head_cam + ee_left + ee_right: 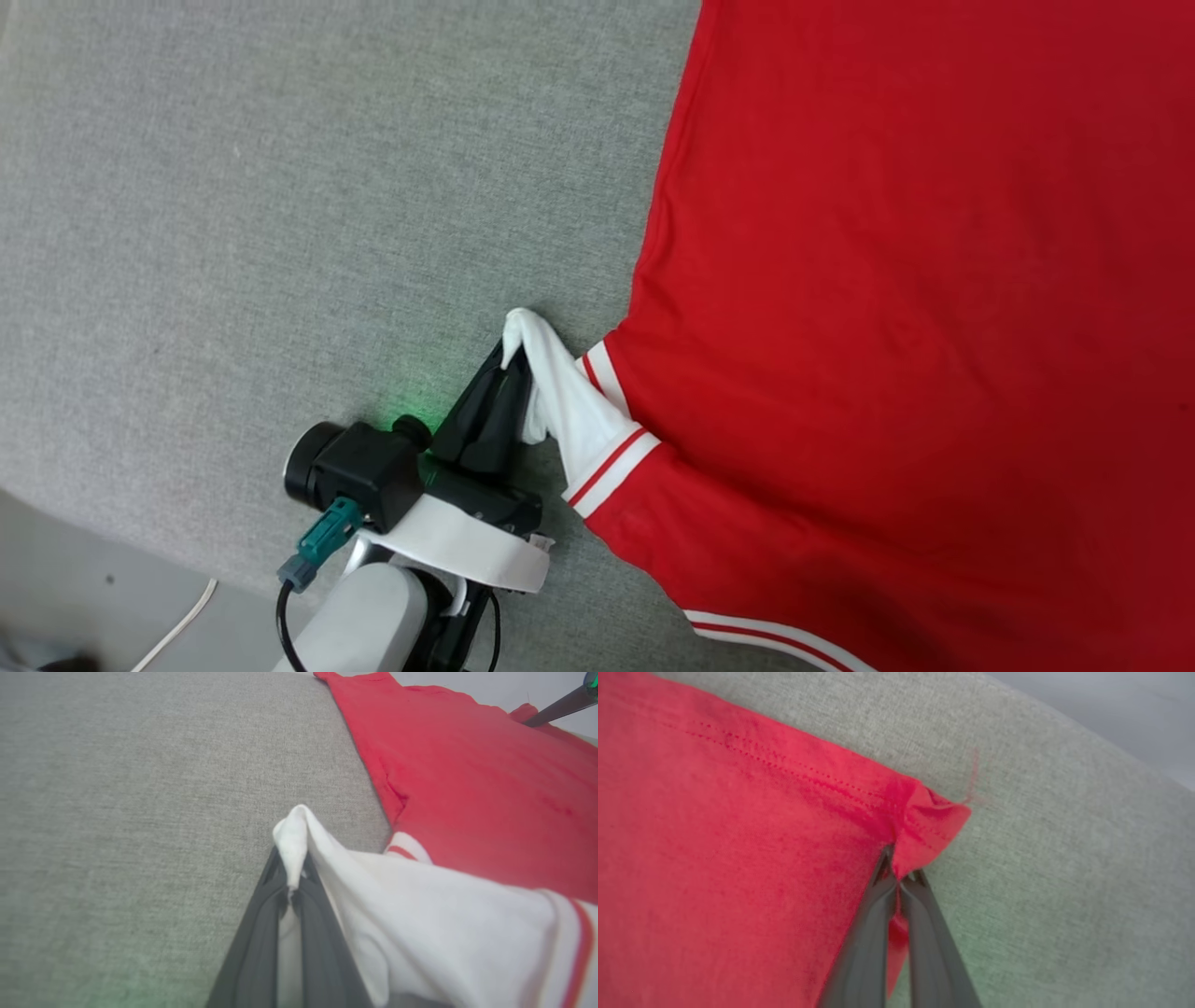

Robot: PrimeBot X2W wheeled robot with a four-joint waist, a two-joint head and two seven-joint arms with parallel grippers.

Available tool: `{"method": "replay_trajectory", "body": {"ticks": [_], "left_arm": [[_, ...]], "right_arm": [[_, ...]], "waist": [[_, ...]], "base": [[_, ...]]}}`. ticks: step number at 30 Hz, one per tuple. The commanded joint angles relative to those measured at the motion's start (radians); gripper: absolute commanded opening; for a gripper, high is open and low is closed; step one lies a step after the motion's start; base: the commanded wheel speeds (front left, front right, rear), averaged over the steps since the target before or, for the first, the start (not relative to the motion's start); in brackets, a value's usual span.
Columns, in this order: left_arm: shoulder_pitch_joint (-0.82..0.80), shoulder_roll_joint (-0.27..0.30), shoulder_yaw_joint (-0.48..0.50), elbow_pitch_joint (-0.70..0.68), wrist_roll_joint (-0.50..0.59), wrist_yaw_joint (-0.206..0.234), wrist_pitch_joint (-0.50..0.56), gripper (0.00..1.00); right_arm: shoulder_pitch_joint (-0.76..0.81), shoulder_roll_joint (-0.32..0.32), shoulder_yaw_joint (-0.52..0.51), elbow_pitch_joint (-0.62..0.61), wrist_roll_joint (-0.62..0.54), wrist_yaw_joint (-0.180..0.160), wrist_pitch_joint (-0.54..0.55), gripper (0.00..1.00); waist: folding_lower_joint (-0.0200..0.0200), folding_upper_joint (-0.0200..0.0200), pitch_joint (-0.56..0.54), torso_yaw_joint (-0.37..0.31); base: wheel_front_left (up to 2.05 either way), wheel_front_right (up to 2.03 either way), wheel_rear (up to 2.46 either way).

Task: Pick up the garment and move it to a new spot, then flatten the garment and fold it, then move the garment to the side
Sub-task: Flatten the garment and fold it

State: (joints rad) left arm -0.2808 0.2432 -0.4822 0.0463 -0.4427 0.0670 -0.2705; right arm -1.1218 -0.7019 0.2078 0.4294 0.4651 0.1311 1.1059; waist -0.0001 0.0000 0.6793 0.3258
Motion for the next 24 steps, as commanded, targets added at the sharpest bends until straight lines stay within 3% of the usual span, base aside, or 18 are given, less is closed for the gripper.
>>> {"method": "replay_trajectory", "body": {"ticks": [1, 6, 10, 16, 24], "left_arm": [[0.025, 0.005, 0.008, 0.022, 0.004, 0.006, 0.011, 0.00], [0.056, 0.012, 0.036, 0.019, 0.012, 0.011, 0.008, 0.00], [0.094, 0.028, 0.057, 0.025, 0.004, 0.018, 0.007, 0.00], [0.160, 0.052, 0.078, 0.036, -0.020, 0.028, 0.007, 0.00], [0.259, 0.082, 0.094, 0.037, -0.046, 0.049, 0.022, 0.00]], "right_arm": [[0.043, 0.011, 0.008, 0.022, 0.005, -0.001, -0.007, 0.00], [0.037, 0.046, 0.005, 0.020, 0.035, -0.001, -0.101, 0.00], [0.077, 0.034, 0.049, 0.005, 0.076, -0.001, -0.159, 0.00], [0.195, -0.040, 0.129, -0.056, 0.166, -0.001, -0.235, 0.00], [0.471, -0.144, 0.144, -0.152, 0.293, -0.001, -0.325, 0.00]], "waist": [[0.0001, 0.0000, -0.019, -0.016], [0.0001, 0.0000, -0.095, -0.058], [0.0001, 0.0000, -0.173, -0.097], [0.0001, 0.0000, -0.298, -0.145], [0.0001, 0.0000, -0.440, -0.204]], "base": [[0.00, 0.00, 0.00], [0.00, 0.00, 0.00], [0.00, 0.00, 0.00], [0.00, 0.00, 0.00], [0.00, 0.00, 0.00]]}}
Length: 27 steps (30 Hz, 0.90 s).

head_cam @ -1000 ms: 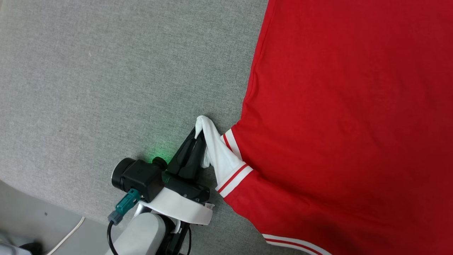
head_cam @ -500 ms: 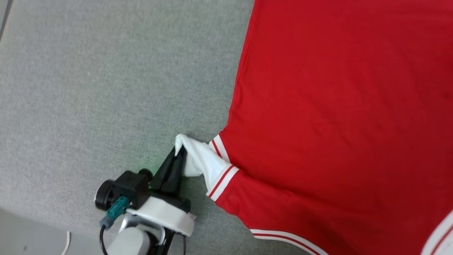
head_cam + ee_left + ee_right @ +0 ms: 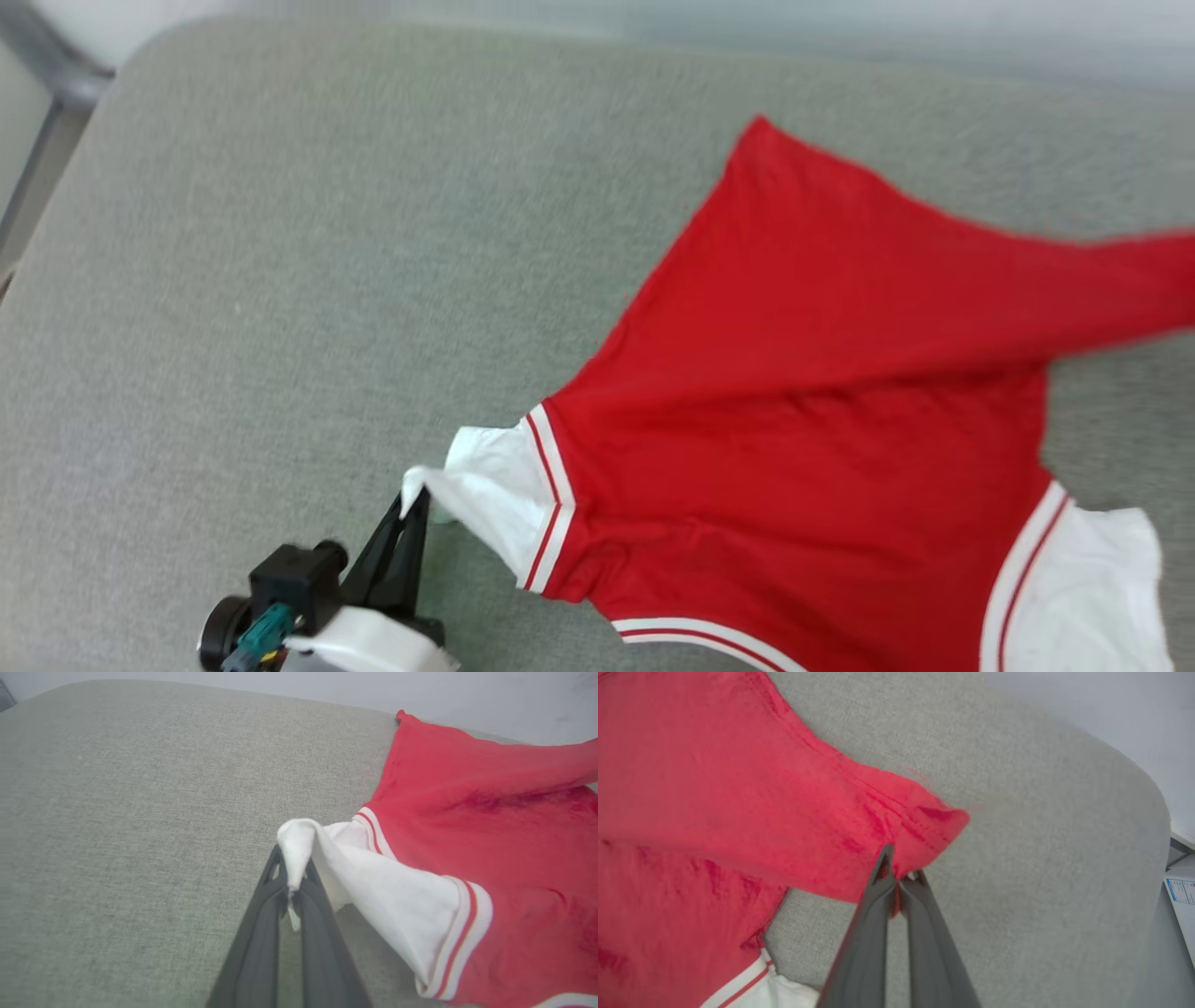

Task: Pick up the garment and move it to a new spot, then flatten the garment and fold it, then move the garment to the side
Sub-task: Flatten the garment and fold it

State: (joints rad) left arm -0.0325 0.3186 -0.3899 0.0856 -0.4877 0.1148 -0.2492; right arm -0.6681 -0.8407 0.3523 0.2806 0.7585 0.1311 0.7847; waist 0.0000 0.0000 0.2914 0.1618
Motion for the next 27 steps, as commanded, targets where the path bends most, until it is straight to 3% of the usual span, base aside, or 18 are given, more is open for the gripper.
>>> {"method": "replay_trajectory", "body": {"ticks": [1, 10, 17, 25, 26, 27], "left_arm": [[0.021, 0.010, 0.005, -0.004, -0.005, 0.006, 0.002, 0.00], [0.098, 0.037, 0.025, -0.012, -0.026, 0.028, 0.004, 0.00], [0.111, 0.044, 0.027, -0.015, -0.032, 0.029, 0.004, 0.00], [0.112, 0.052, 0.028, -0.004, -0.036, 0.023, 0.001, 0.00], [0.114, 0.053, 0.029, -0.004, -0.037, 0.024, 0.000, 0.00], [0.115, 0.055, 0.028, -0.004, -0.037, 0.024, 0.000, 0.00]], "right_arm": [[0.058, -0.018, -0.004, -0.014, 0.012, -0.001, -0.011, 0.00], [0.440, -0.049, -0.070, -0.073, 0.080, -0.001, -0.068, 0.00], [0.706, 0.011, -0.117, -0.095, 0.087, -0.001, -0.068, 0.00], [0.808, 0.099, -0.156, -0.081, 0.073, -0.001, -0.097, 0.00], [0.800, 0.104, -0.168, -0.089, 0.075, -0.001, -0.105, 0.43], [0.790, 0.105, -0.181, -0.099, 0.076, -0.001, -0.115, 1.00]], "waist": [[0.0000, 0.0000, -0.064, -0.047], [0.0000, 0.0000, -0.145, -0.103], [0.0000, 0.0000, -0.161, -0.125], [0.0000, 0.0000, -0.168, -0.131], [0.0000, 0.0000, -0.170, -0.132], [0.0000, 0.0000, -0.172, -0.132]], "base": [[0.00, 0.00, 0.00], [0.00, 0.00, 0.00], [0.00, 0.00, 0.00], [0.00, 0.00, 0.00], [0.00, 0.00, 0.00], [0.00, 0.00, 0.00]]}}
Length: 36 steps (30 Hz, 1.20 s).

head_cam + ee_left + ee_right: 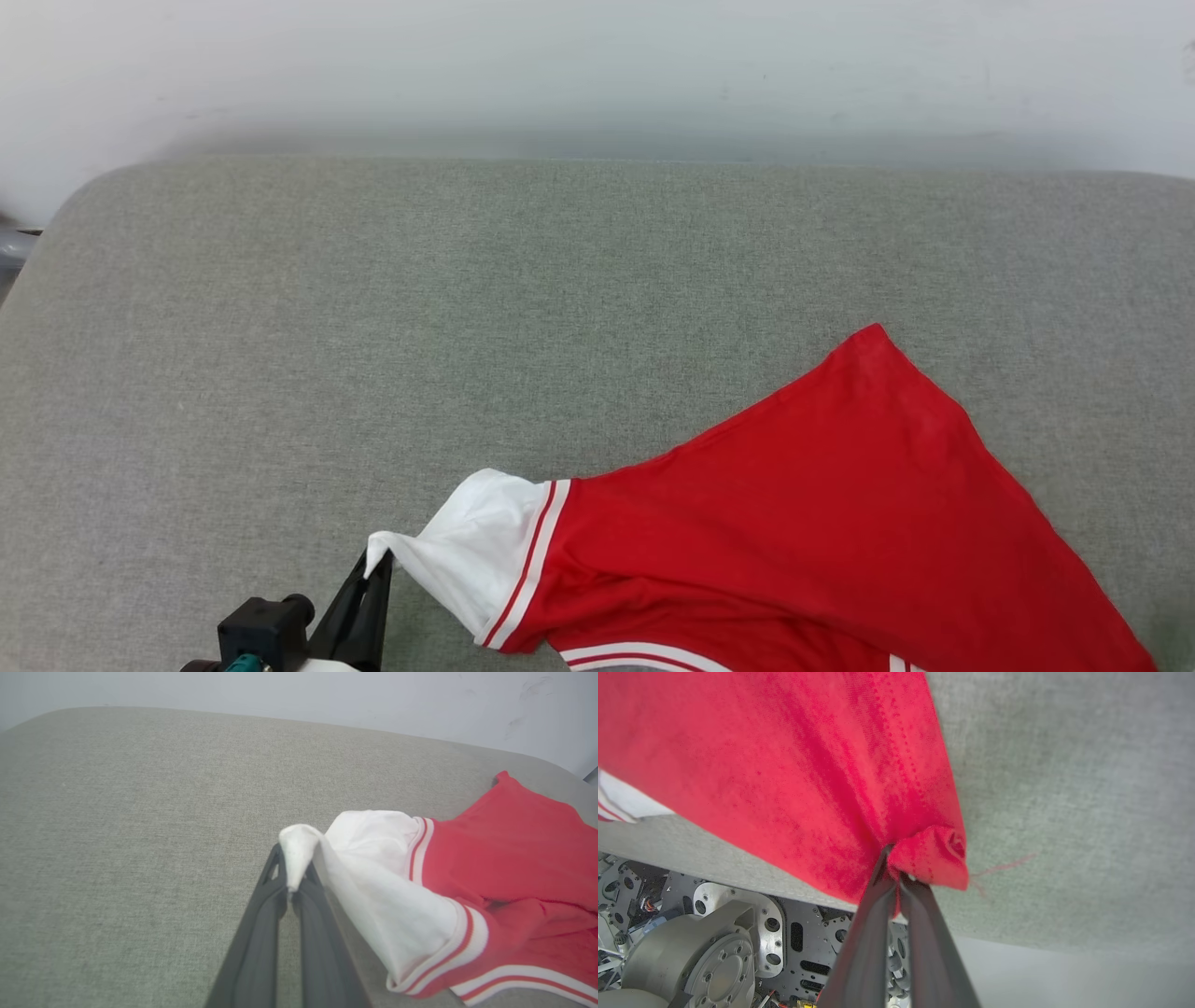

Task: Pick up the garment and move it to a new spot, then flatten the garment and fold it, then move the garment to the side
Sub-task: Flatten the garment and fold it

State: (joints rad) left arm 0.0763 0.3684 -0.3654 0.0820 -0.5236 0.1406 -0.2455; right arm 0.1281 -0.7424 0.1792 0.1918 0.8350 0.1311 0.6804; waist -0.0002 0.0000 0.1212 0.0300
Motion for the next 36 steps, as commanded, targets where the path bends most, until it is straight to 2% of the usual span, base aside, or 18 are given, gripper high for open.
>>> {"method": "replay_trajectory", "body": {"ticks": [1, 8, 12, 15, 19, 28, 32, 36], "left_arm": [[0.007, 0.006, 0.003, -0.001, -0.001, -0.002, -0.003, 0.00], [-0.012, 0.010, -0.005, -0.020, 0.010, 0.007, 0.002, 0.00], [-0.025, 0.008, -0.014, -0.034, 0.017, 0.008, 0.009, 0.00], [-0.049, 0.005, -0.025, -0.046, 0.024, 0.005, 0.012, 0.00], [-0.082, -0.004, -0.036, -0.055, 0.036, 0.001, 0.012, 0.00], [-0.167, -0.043, -0.070, -0.057, 0.062, -0.016, 0.002, 0.00], [-0.195, -0.061, -0.081, -0.049, 0.072, -0.021, -0.005, 0.00], [-0.220, -0.077, -0.089, -0.043, 0.080, -0.027, -0.009, 0.00]], "right_arm": [[-0.021, 0.007, -0.025, -0.020, 0.001, -0.001, -0.023, 1.00], [-0.147, 0.003, -0.127, -0.143, 0.000, -0.001, -0.077, 1.00], [-0.228, 0.015, -0.156, -0.196, -0.012, -0.001, -0.070, 1.00], [-0.324, 0.020, -0.144, -0.241, -0.040, -0.001, -0.042, 1.00], [-0.456, 0.023, -0.074, -0.264, -0.074, -0.001, 0.027, 1.00], [-0.742, 0.039, 0.117, -0.122, -0.161, -0.001, 0.243, 1.00], [-0.813, 0.048, 0.185, -0.025, -0.199, -0.001, 0.284, 1.00], [-0.855, 0.061, 0.240, 0.068, -0.227, -0.001, 0.277, 1.00]], "waist": [[0.0002, 0.0000, -0.003, 0.001], [0.0002, 0.0000, 0.005, 0.014], [0.0002, 0.0000, 0.023, 0.029], [0.0002, 0.0000, 0.050, 0.050], [0.0002, 0.0000, 0.094, 0.081], [0.0002, 0.0000, 0.202, 0.150], [0.0002, 0.0000, 0.244, 0.175], [0.0002, 0.0000, 0.281, 0.194]], "base": [[0.00, 0.00, 0.00], [0.00, 0.00, 0.00], [0.00, 0.00, 0.00], [0.00, 0.00, 0.00], [0.00, 0.00, 0.00], [0.00, 0.00, 0.00], [0.00, 0.00, 0.00], [0.00, 0.00, 0.00]]}}
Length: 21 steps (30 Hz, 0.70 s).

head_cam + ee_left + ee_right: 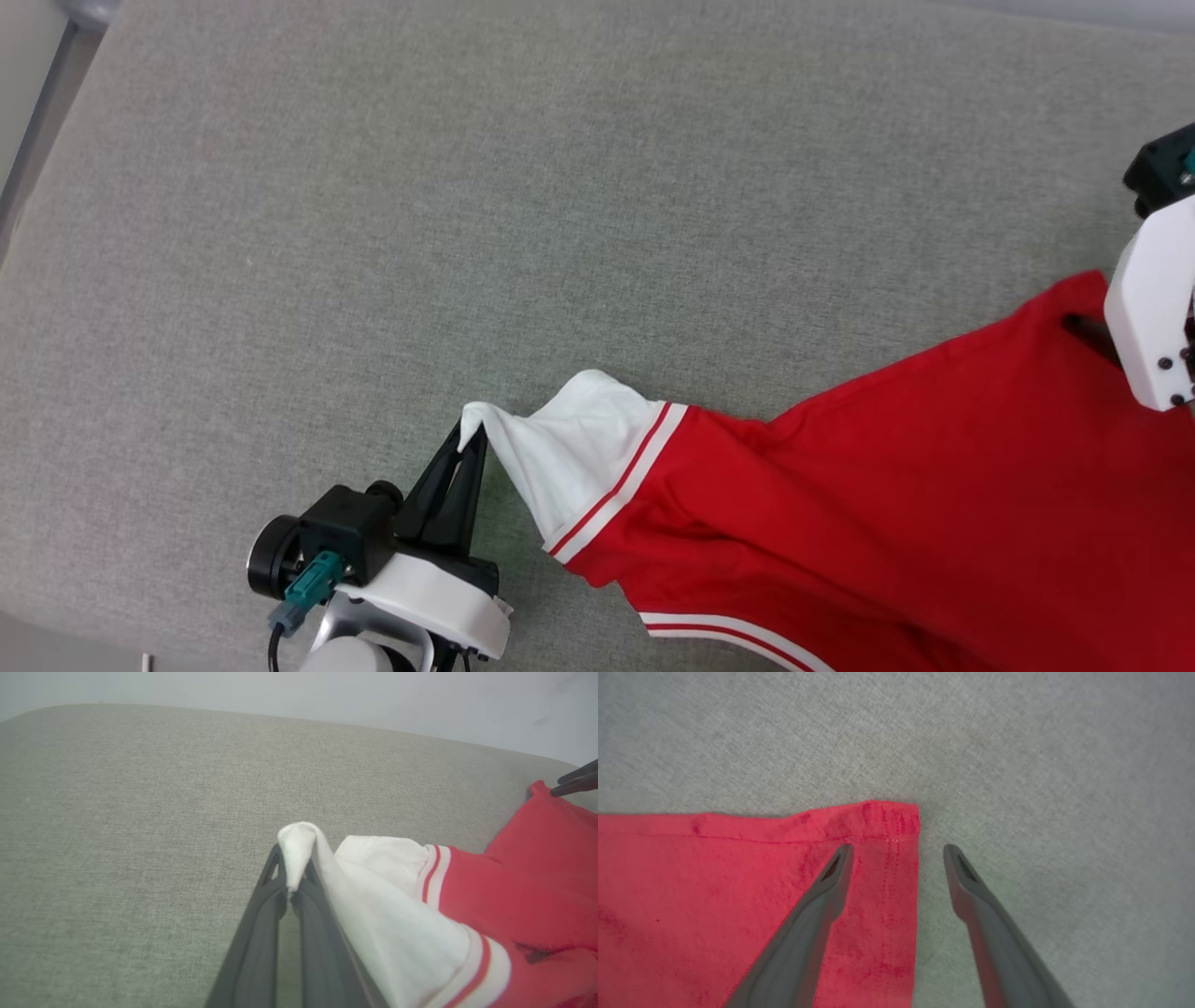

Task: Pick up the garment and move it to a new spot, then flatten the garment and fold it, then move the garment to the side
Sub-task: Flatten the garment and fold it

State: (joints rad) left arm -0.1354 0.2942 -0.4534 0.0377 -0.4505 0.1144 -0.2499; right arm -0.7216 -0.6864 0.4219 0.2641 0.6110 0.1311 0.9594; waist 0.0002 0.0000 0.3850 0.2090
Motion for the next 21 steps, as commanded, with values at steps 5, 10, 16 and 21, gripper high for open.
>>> {"method": "replay_trajectory", "body": {"ticks": [5, 10, 16, 21], "left_arm": [[-0.032, -0.014, -0.002, 0.011, 0.013, -0.009, -0.009, 0.00], [-0.038, -0.019, 0.004, 0.024, 0.014, -0.015, -0.011, 0.00], [-0.015, -0.019, 0.029, 0.041, -0.002, -0.016, -0.014, 0.00], [0.013, -0.009, 0.041, 0.051, -0.003, -0.017, -0.016, 0.00]], "right_arm": [[0.009, 0.005, 0.098, 0.086, 0.015, -0.001, -0.009, 1.00], [0.021, -0.014, 0.182, 0.127, 0.064, -0.001, -0.035, 1.00], [-0.026, -0.011, 0.220, 0.135, 0.112, -0.001, -0.130, 0.00], [-0.054, -0.005, 0.247, 0.126, 0.141, 0.000, -0.251, 0.00]], "waist": [[-0.0002, 0.0000, 0.050, 0.029], [-0.0002, 0.0000, 0.055, 0.028], [-0.0002, 0.0000, 0.017, 0.006], [-0.0002, 0.0000, -0.052, -0.023]], "base": [[0.00, 0.00, 0.00], [0.00, 0.00, 0.00], [0.00, 0.00, 0.00], [0.00, 0.00, 0.00]]}}
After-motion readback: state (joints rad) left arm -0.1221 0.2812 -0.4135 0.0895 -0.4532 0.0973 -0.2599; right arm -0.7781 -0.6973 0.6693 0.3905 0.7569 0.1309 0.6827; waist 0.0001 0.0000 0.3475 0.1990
